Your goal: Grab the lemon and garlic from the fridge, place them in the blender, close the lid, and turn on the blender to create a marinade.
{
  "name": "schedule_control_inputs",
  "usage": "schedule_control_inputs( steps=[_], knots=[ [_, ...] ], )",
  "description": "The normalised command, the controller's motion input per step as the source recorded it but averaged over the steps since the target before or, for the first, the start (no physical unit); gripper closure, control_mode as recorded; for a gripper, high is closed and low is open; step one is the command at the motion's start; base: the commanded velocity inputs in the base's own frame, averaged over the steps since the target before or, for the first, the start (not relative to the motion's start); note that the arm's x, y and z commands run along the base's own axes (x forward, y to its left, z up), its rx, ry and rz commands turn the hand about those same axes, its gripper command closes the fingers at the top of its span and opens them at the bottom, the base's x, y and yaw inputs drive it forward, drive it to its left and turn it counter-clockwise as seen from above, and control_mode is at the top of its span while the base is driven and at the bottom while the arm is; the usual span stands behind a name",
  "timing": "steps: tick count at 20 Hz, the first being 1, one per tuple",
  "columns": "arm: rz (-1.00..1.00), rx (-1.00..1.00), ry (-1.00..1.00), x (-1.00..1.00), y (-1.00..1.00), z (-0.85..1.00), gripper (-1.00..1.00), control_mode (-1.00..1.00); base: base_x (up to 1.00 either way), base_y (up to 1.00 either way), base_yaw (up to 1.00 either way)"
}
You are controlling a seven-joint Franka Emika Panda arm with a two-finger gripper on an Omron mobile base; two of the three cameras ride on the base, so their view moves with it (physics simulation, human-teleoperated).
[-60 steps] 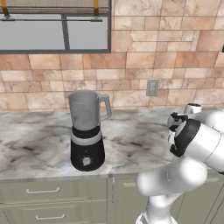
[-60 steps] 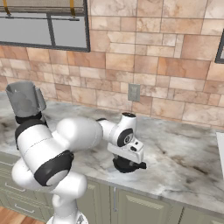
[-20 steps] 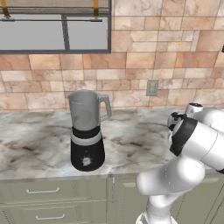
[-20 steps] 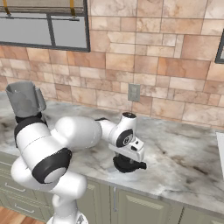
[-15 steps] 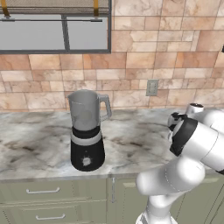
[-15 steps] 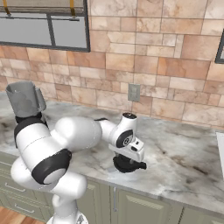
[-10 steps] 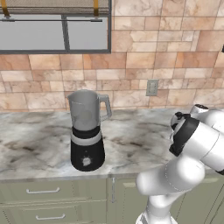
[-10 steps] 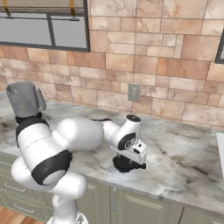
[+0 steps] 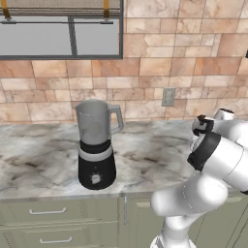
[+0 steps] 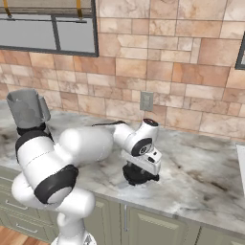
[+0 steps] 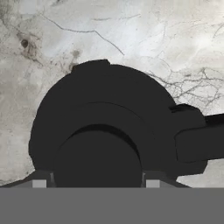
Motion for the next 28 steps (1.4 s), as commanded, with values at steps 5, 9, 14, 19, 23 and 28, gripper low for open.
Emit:
schedule_control_inputs(
  steps=[5,9,14,19,23,28],
  knots=[
    [0.00,-0.01,0.00,-0.25,0.56,0.99,1.00,-1.00,0.00,0.00,0.00],
    [-0.01,-0.01,-0.09,-0.60,0.46,0.16,1.00,-1.00,0.00,0.00,0.00],
    [0.00,0.00,-0.16,-0.69,0.45,0.70,1.00,-1.00,0.00,0.00,0.00],
    [0.00,0.00,-0.06,-0.47,0.59,1.00,1.00,-1.00,0.00,0.00,0.00],
    [0.00,0.00,-0.06,-0.41,0.67,0.97,1.00,-1.00,0.00,0.00,0.00],
    [0.01,0.00,-0.08,-0.26,0.74,0.87,1.00,-1.00,0.00,0.00,0.00]
  ],
)
